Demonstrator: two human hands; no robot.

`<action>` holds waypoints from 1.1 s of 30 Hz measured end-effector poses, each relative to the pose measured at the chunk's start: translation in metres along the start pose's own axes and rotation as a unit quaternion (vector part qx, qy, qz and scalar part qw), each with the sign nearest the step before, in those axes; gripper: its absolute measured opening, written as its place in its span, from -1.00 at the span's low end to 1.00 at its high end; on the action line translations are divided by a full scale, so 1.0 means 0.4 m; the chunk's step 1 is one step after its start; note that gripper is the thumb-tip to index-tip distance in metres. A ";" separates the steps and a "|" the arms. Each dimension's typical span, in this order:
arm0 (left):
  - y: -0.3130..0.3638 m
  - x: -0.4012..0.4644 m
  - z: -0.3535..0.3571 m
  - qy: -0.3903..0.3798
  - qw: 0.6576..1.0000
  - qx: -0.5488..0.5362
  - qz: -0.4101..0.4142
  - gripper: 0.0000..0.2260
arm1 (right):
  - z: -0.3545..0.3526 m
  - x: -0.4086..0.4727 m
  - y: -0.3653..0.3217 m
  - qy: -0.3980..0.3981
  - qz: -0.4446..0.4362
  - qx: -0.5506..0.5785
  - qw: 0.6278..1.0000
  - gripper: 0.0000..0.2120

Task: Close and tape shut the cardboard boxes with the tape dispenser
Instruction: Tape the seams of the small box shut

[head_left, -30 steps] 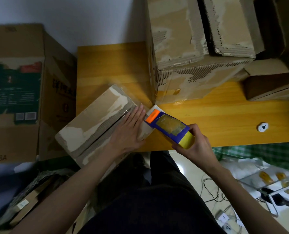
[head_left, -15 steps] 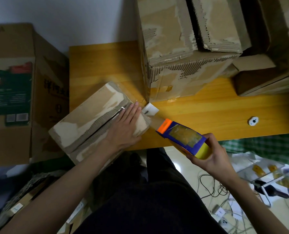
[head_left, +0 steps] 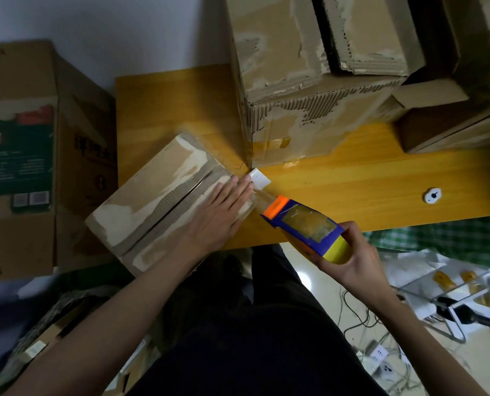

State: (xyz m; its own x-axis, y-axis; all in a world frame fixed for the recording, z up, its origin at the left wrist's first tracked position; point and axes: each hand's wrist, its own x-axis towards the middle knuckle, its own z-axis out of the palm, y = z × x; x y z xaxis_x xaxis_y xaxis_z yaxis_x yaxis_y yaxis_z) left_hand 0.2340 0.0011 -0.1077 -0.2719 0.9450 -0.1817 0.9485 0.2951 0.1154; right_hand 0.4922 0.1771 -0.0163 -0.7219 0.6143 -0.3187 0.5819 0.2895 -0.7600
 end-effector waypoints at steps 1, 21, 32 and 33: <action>0.000 0.003 0.002 0.001 1.000 -0.001 -0.002 -0.29 | 0.000 0.002 0.000 0.000 0.000 -0.003 1.000 -0.52; -0.004 0.022 0.006 0.007 0.997 -0.066 -0.046 -0.23 | -0.026 0.007 -0.073 -0.006 0.018 0.130 0.991 -0.41; 0.000 0.021 0.006 -0.001 0.999 -0.031 -0.034 -0.33 | -0.019 0.032 -0.008 -0.066 0.004 -0.004 0.998 -0.50; 0.001 0.021 0.006 0.001 0.999 -0.033 -0.036 -0.33 | -0.020 0.031 -0.012 -0.058 -0.004 0.001 0.998 -0.50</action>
State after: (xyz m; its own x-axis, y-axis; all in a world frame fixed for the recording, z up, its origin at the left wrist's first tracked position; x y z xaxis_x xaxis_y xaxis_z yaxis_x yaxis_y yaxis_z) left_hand 0.2326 0.0087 -0.1116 -0.3387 0.9216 -0.1895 0.9140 0.3701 0.1662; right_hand 0.4836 0.1892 -0.0119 -0.7651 0.5225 -0.3763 0.5754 0.2923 -0.7639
